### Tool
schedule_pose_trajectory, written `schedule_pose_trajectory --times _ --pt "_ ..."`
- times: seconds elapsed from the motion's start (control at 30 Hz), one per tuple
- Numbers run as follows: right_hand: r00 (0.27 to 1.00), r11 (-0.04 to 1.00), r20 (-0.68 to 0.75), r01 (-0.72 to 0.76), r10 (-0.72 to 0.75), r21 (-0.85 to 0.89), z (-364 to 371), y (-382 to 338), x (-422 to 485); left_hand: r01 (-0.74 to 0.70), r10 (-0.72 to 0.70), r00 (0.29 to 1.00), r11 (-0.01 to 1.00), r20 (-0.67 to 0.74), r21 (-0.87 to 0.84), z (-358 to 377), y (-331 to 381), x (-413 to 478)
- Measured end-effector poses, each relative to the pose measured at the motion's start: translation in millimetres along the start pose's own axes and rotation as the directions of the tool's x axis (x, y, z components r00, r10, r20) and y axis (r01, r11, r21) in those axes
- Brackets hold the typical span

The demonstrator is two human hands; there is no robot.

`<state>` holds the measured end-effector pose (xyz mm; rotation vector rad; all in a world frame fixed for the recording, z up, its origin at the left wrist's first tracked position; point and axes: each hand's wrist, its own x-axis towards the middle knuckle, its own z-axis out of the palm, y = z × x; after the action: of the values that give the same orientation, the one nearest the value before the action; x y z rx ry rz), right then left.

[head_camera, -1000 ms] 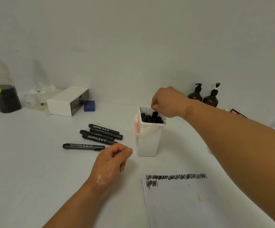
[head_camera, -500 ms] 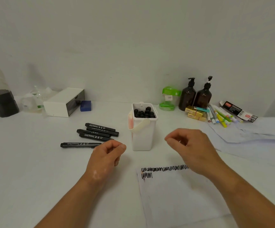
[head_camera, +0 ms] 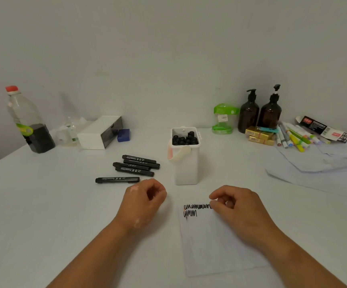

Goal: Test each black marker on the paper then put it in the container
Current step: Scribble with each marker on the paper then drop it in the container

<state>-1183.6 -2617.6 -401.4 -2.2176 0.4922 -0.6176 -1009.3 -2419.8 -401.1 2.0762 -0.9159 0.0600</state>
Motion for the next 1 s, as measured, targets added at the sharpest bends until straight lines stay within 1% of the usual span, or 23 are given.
schedule_pose_trajectory --times 0.07,0.13,0.17,0.23,0.3,0.37,0.53,0.63,0.7,0.73,0.8,0.83,0.87,0.9,0.93,1.0 --pt "1.0 1.0 0.013 -0.002 0.002 0.007 1 0 1 -0.027 0.038 0.997 0.985 -0.062 0.171 -12 -12 11" --pt "1.0 1.0 0.028 0.0 -0.001 0.025 1 -2 1 -0.017 0.044 0.996 0.946 -0.078 0.323 -27 -31 23" --pt "0.999 1.0 0.036 0.002 -0.003 0.031 1 -3 0 0.011 0.018 0.998 0.914 -0.067 0.406 -34 -41 29" --pt "0.998 0.999 0.053 0.012 -0.014 0.031 2 -5 -1 0.088 -0.087 0.996 0.813 -0.03 0.576 -45 -59 38" --pt "0.997 0.999 0.071 0.013 -0.016 0.041 3 -6 -2 0.087 -0.156 0.987 0.702 0.032 0.707 -50 -70 43" --pt "0.997 0.999 0.081 0.003 -0.007 0.055 3 -7 -2 0.05 -0.165 0.983 0.66 0.08 0.75 -50 -74 45" --pt "0.996 0.997 0.087 -0.011 0.005 0.075 0 -7 -3 -0.008 -0.104 0.989 0.655 0.101 0.755 -46 -71 43" --pt "0.996 0.997 0.085 -0.015 0.009 0.07 -1 -8 -3 -0.06 -0.079 0.986 0.659 0.149 0.749 -45 -55 40" --pt "0.996 0.997 0.089 -0.019 0.013 0.069 -1 -10 -3 -0.091 -0.036 0.985 0.713 0.166 0.695 -43 -40 37" --pt "0.996 0.997 0.09 -0.025 0.018 0.073 -1 -10 -3 -0.095 -0.007 0.988 0.769 0.157 0.633 -41 -30 35" --pt "0.996 0.996 0.09 -0.034 0.027 0.083 0 -10 -4 -0.063 0.005 0.991 0.899 0.133 0.434 -39 -7 30" --pt "0.995 0.996 0.091 -0.037 0.029 0.087 0 -10 -4 -0.022 -0.022 0.99 0.953 0.143 0.301 -38 4 28" --pt "0.995 0.995 0.092 -0.039 0.031 0.095 1 -11 -4 0.039 -0.066 0.982 0.987 0.174 0.154 -37 15 25" --pt "0.995 0.993 0.094 -0.042 0.031 0.11 2 -11 -5 0.112 -0.11 0.967 0.994 0.229 0.005 -37 23 23" --pt "0.995 0.991 0.099 -0.04 0.028 0.126 2 -12 -5 0.183 -0.135 0.944 0.974 0.3 -0.135 -36 30 20" --pt "0.994 0.986 0.112 -0.035 0.017 0.162 3 -12 -6 0.278 -0.102 0.902 0.88 0.419 -0.384 -33 38 16"
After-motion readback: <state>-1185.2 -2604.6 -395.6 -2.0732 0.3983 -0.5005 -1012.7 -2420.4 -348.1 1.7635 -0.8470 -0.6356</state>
